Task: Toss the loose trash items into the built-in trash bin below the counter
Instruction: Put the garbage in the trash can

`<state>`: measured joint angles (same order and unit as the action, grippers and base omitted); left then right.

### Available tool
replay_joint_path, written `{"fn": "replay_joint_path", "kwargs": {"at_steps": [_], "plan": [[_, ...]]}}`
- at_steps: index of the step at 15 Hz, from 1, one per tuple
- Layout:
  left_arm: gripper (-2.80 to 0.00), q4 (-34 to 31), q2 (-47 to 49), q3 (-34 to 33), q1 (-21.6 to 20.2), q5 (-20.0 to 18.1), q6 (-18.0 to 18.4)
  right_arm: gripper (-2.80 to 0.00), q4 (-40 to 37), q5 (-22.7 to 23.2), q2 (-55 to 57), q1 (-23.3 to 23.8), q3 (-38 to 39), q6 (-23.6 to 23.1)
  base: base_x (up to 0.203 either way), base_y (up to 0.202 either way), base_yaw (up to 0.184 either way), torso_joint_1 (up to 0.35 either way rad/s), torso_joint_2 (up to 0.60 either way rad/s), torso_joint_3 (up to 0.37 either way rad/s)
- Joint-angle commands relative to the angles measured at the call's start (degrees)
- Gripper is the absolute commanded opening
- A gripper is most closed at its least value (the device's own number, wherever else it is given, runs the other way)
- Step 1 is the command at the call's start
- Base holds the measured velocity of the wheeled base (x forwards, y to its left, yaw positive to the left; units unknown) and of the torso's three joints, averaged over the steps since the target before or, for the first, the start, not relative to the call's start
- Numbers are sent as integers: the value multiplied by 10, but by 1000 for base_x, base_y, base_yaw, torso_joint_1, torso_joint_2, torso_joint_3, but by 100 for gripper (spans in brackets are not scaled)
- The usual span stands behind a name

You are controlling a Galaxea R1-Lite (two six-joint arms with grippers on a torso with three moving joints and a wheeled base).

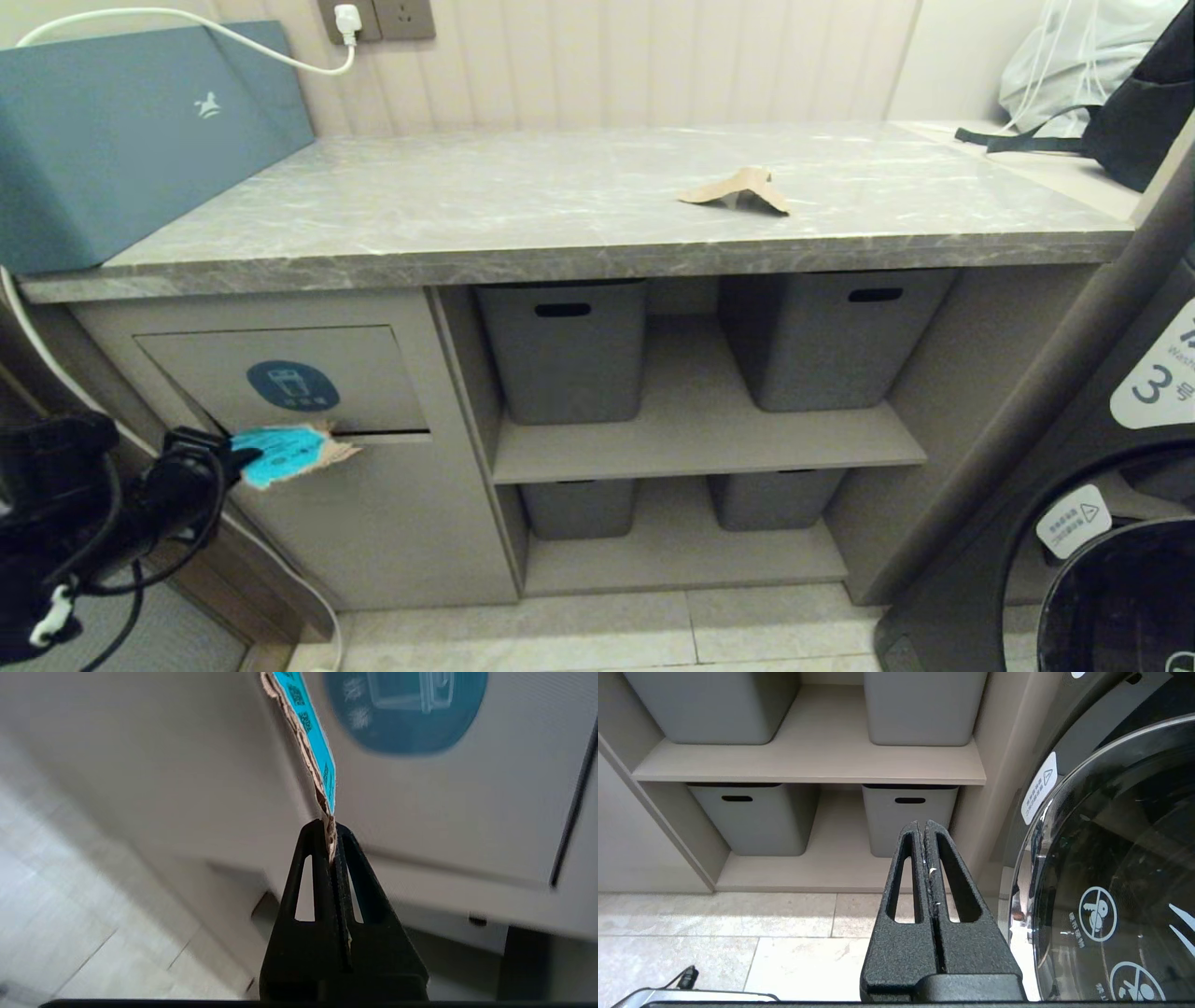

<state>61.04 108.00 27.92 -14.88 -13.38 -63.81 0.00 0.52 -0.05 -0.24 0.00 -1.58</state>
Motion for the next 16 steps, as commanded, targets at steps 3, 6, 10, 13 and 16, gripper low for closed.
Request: {"fn": "replay_joint_path", "kwargs": {"at_steps": [3, 6, 10, 13, 16], "plan": [[-280, 10, 102, 91, 29, 17, -30, -280, 0, -2, 0, 0, 0, -1, 0, 0, 0, 0, 0, 0], [-280, 10, 138, 148, 84, 105, -90, -280, 0, 1, 0, 0, 0, -2, 0, 0, 0, 0, 0, 0], [-280, 10, 162, 211, 119, 185, -142, -280, 1, 1, 0, 0, 0, -3, 0, 0, 0, 0, 0, 0], [-280, 8, 197, 249, 122, 227, -153, -280, 1, 1, 0, 0, 0, -3, 0, 0, 0, 0, 0, 0], [-280, 5, 222, 284, 122, 255, -151, -280, 1, 1, 0, 0, 0, -3, 0, 0, 0, 0, 0, 0]]}}
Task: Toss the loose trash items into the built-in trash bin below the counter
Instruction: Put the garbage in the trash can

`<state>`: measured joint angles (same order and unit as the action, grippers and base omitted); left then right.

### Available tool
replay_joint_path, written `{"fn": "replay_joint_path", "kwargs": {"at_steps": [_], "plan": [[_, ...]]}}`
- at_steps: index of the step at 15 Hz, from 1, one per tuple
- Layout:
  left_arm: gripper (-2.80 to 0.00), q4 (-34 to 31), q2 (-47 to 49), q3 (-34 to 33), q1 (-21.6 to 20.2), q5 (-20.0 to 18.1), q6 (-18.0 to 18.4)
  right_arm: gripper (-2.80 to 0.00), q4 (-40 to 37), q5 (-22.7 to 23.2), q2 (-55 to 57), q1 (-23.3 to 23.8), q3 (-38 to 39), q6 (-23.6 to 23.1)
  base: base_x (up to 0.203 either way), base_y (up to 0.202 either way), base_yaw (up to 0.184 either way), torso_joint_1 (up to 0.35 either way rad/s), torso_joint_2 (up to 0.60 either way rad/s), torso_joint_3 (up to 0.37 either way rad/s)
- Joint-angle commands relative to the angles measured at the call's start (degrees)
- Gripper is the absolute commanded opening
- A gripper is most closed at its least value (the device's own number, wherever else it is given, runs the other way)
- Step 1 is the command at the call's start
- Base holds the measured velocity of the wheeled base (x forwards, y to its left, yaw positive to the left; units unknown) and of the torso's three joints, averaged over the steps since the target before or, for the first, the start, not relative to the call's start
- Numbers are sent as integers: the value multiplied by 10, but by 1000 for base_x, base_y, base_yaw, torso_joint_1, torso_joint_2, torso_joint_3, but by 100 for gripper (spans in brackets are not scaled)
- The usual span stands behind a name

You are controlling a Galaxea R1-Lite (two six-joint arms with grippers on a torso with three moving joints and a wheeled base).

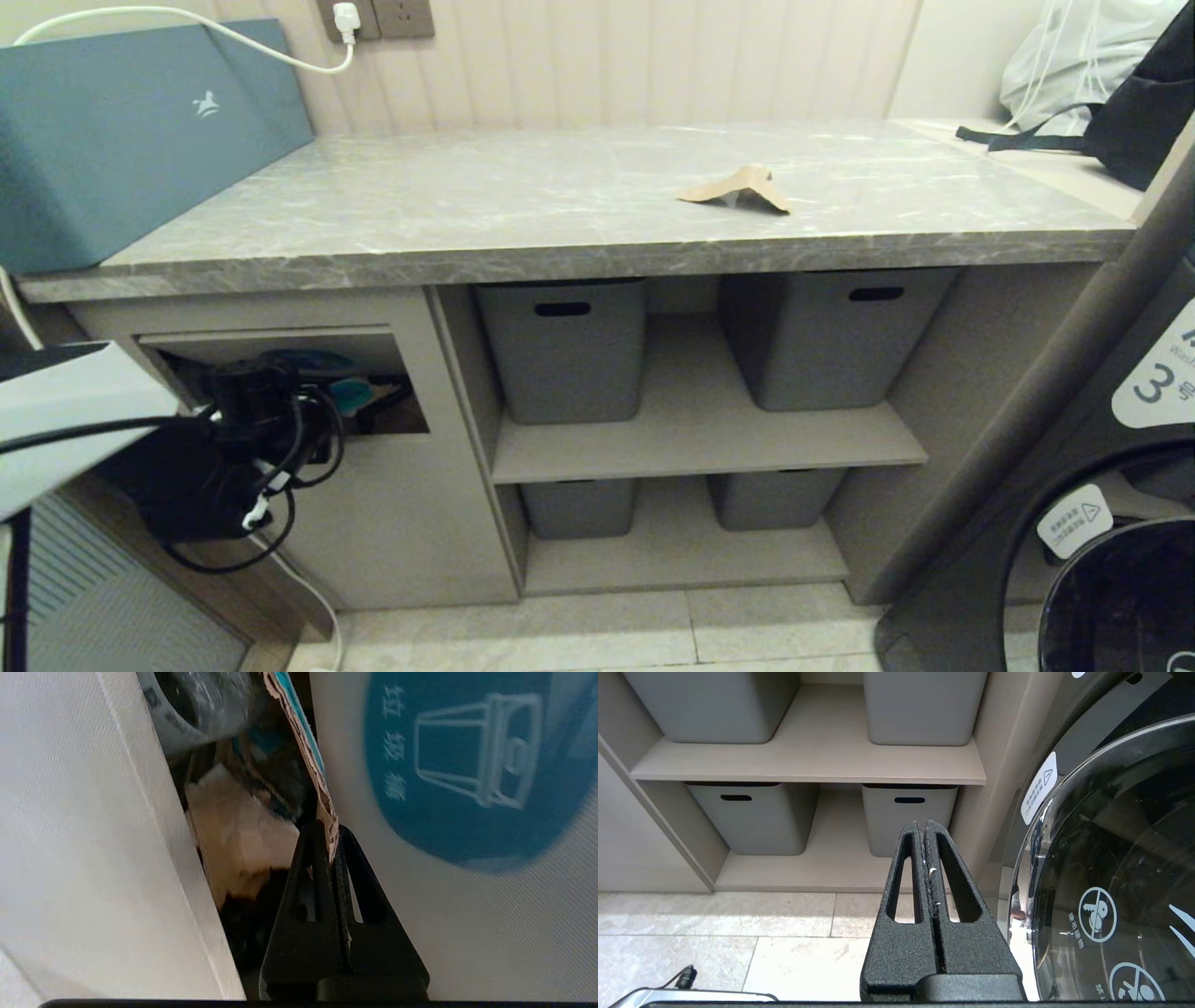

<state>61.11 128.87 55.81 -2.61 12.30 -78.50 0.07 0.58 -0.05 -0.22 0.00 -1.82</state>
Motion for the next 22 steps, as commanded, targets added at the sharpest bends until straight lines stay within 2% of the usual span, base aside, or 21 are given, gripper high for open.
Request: {"fn": "replay_joint_path", "kwargs": {"at_steps": [1, 4, 10, 11, 13, 19, 22], "plan": [[-280, 3, 25, 27, 0, 15, -3, -280, 0, 0, 0, 0, 0, 0, 0, 0, 0, 0, 0, 0], [-280, 11, 44, 53, 9, 29, 25, -280, -1, 0, 0, 0, 0, 0, 0, 0, 0, 0, 0, 0], [-280, 26, 62, 71, 16, 31, 27, -280, -2, -1, 0, 0, 0, -5, 0, 0, 0, 0, 0, 0], [0, 26, 66, 78, 16, 32, 28, -280, -2, 0, 0, 0, 0, -13, 0, 0, 0, 0, 0, 0], [0, 25, 69, 93, 16, 31, 28, -280, -3, 0, 0, 0, 0, -28, 0, 0, 0, 0, 0, 0], [0, 23, 93, 130, 22, 35, 25, -280, -3, 0, 0, 0, 0, -30, 0, 0, 0, 0, 0, 0], [0, 21, 97, 139, 17, 62, 22, -280, -3, 0, 0, 0, 0, -30, 0, 0, 0, 0, 0, 0]]}}
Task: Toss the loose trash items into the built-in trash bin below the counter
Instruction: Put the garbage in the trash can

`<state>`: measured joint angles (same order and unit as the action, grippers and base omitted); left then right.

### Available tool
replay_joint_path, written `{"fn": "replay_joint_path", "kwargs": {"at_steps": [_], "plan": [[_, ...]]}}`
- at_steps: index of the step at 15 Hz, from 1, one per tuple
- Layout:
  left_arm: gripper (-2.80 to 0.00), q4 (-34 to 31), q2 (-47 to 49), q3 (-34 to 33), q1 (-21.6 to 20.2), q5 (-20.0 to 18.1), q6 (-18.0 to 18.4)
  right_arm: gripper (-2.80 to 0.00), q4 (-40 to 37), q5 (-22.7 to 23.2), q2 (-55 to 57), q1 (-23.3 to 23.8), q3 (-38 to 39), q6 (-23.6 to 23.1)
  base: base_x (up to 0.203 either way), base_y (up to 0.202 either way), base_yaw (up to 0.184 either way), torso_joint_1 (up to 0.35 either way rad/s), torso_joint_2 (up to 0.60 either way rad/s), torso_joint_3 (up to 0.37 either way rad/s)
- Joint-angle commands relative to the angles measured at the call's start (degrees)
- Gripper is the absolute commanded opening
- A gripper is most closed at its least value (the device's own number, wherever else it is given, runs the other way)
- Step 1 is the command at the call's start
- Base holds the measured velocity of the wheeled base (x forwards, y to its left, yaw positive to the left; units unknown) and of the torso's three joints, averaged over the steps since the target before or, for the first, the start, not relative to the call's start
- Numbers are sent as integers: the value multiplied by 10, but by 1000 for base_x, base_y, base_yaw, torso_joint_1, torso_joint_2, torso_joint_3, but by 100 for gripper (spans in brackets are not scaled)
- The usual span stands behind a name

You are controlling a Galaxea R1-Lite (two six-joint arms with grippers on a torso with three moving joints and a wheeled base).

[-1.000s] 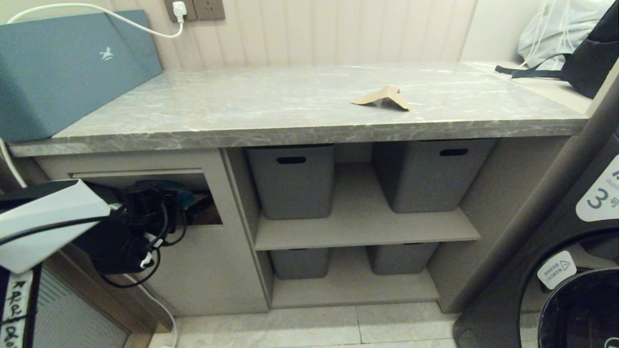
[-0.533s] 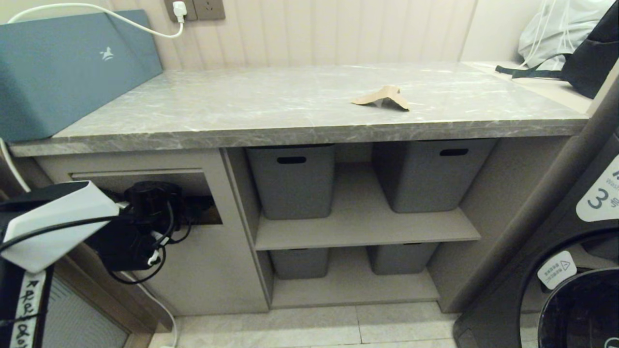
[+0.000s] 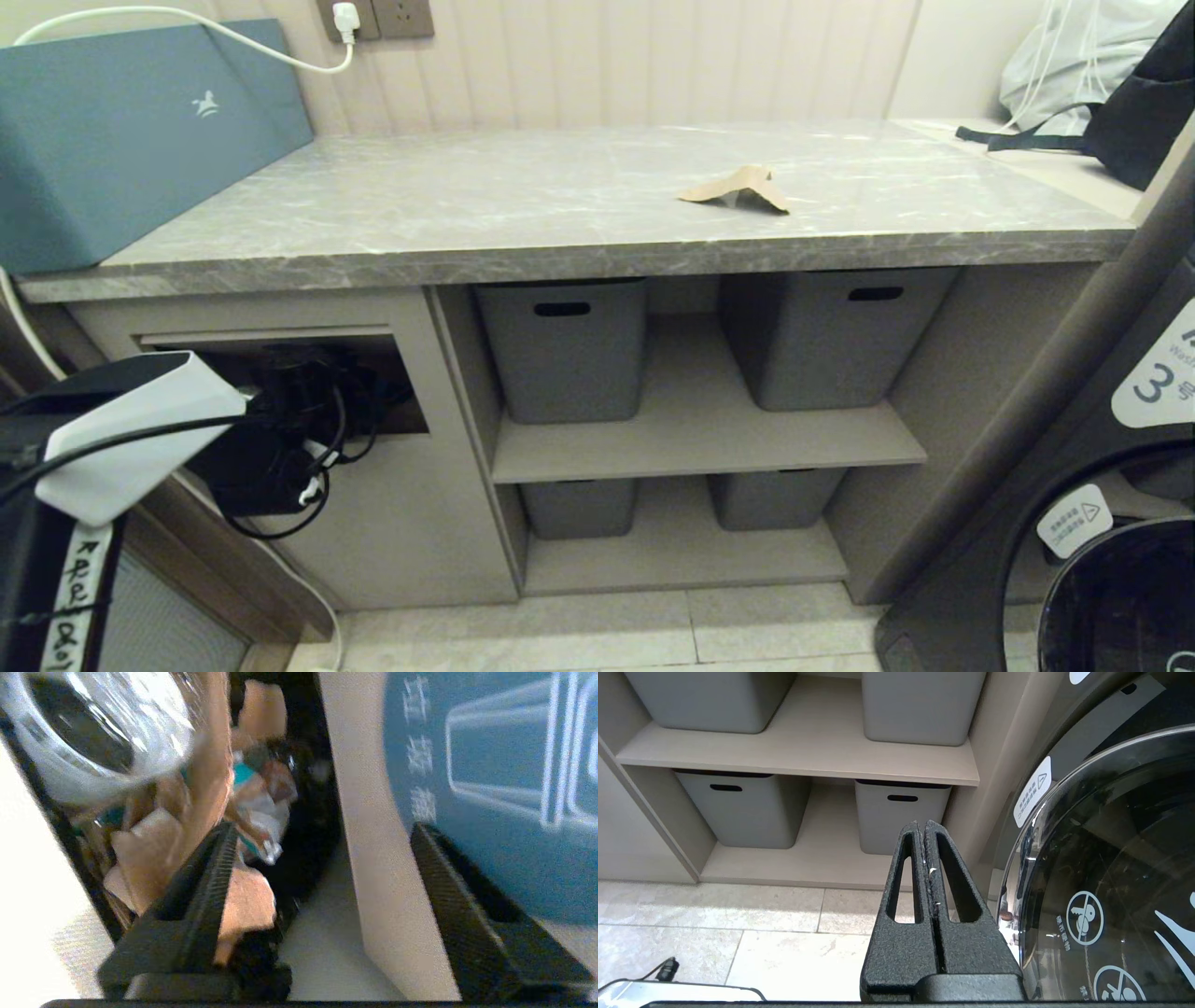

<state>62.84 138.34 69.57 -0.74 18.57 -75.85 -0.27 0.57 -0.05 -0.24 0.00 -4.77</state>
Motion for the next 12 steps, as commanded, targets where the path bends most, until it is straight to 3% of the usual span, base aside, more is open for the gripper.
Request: {"fn": "replay_joint_path", "kwargs": {"at_steps": [1, 5, 8, 12], "plan": [[0, 3, 3, -2, -4, 14, -4, -280, 0, 0, 0, 0, 0, -1, 0, 0, 0, 0, 0, 0], [0, 1, -18, -58, -13, 58, -6, -280, 0, 0, 0, 0, 0, -1, 0, 0, 0, 0, 0, 0], [0, 8, -59, -130, -14, 60, -37, -280, 0, 0, 0, 0, 0, 0, 0, 0, 0, 0, 0, 0], [0, 9, -96, -162, -13, 60, -48, -280, 0, 0, 0, 0, 0, 0, 0, 0, 0, 0, 0, 0]]}}
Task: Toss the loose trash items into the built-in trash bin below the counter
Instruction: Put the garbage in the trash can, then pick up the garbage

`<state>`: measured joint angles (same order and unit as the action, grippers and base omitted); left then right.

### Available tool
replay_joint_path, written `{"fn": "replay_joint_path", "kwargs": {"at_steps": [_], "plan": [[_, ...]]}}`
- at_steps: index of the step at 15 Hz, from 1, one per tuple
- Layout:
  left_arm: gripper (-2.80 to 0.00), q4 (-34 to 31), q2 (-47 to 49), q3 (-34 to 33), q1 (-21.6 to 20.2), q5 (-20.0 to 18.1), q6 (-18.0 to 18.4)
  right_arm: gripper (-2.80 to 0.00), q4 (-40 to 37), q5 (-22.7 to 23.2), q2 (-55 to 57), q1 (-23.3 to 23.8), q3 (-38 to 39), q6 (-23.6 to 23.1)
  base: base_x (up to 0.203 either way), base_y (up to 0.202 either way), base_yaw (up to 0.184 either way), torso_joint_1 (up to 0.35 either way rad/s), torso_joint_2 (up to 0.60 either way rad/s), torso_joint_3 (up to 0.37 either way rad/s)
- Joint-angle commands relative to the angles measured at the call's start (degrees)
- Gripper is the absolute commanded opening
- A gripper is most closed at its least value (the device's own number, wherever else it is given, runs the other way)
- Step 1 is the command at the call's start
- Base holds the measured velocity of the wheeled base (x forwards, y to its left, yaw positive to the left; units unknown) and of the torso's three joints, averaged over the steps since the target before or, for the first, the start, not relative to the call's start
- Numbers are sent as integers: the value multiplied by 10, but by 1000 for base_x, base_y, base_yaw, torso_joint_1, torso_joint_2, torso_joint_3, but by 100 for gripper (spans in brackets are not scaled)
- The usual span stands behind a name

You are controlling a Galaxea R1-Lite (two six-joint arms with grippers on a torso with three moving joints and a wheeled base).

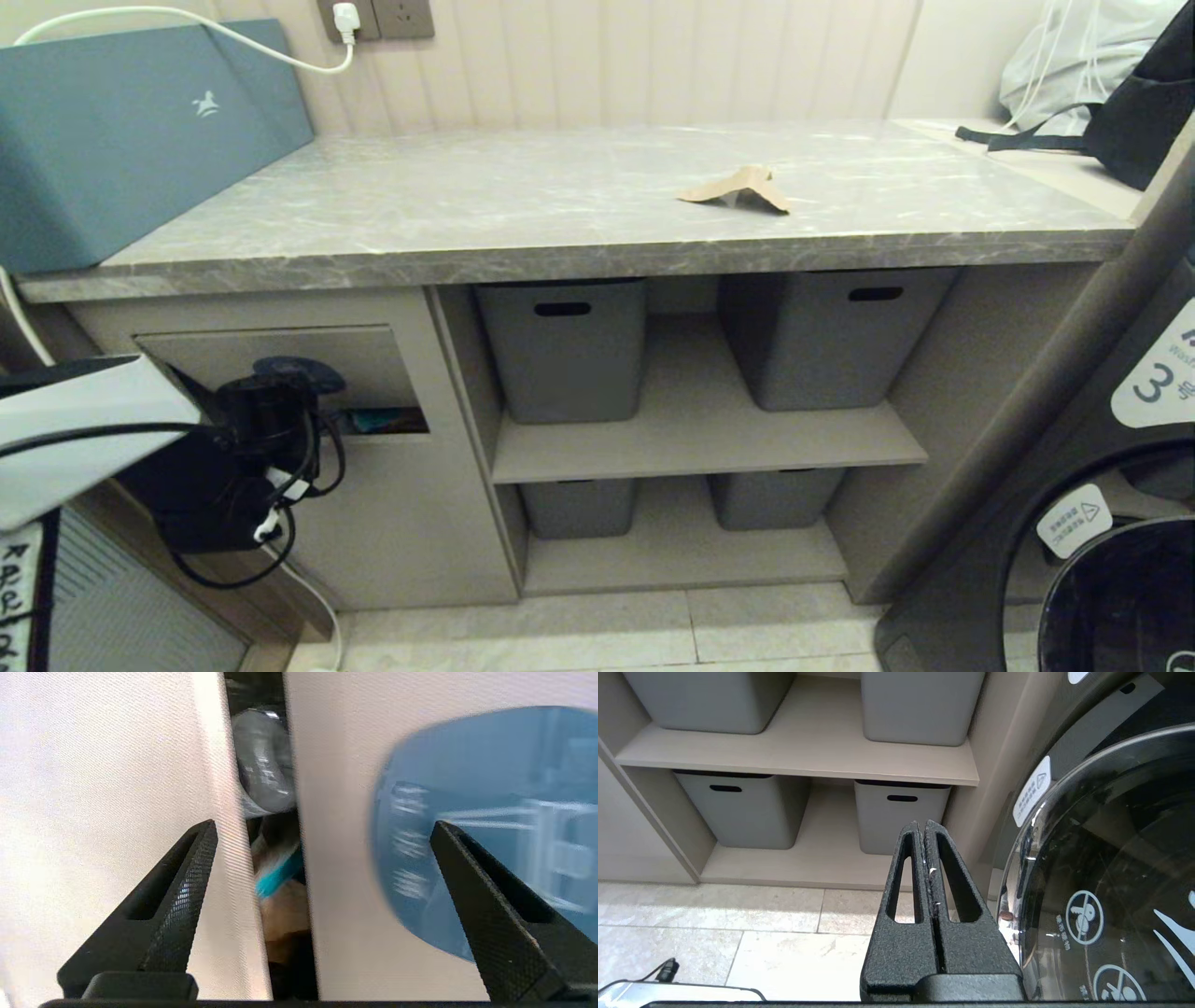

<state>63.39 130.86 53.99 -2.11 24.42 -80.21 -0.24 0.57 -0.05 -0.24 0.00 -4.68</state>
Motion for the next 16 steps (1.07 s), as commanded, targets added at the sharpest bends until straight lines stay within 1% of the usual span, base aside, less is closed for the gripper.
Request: {"fn": "replay_joint_path", "kwargs": {"at_steps": [1, 4, 5, 8, 9, 12, 13, 14, 16], "plan": [[0, 3, -31, -13, 2, 1, -5, -280, 0, 0, 0, 0, 0, -1, 0, 0, 0, 0, 0, 0], [0, 4, -52, -56, 4, 1, -6, -280, 0, 1, 0, 0, 0, -1, 0, 0, 0, 0, 0, 0], [0, 4, -63, -80, 4, 2, -7, -280, 0, 0, 0, 0, 0, -1, 0, 0, 0, 0, 0, 0], [0, 4, -127, -156, 4, 2, -28, -280, 0, 0, 0, 0, 0, -1, 0, 0, 0, 0, 0, 0], [0, 4, -153, -183, 4, 0, -30, -280, 0, -1, 0, 0, 0, 0, 0, 0, 0, 0, 0, 0], [0, 4, -244, -249, 10, -15, -27, -280, 2, 0, 0, 0, 0, 5, 0, 0, 0, 0, 0, 0], [0, 3, -284, -265, 13, -23, -18, -280, 2, 0, 0, 0, 0, 5, 0, 0, 0, 0, 0, 0], [-280, 1, -323, -287, 14, -32, 4, -280, 2, 0, 0, 0, 0, 5, 0, 0, 0, 0, 0, 0], [-280, 1, -388, -337, 16, -55, 47, -280, 2, 0, 0, 0, 0, 6, 0, 0, 0, 0, 0, 0]]}}
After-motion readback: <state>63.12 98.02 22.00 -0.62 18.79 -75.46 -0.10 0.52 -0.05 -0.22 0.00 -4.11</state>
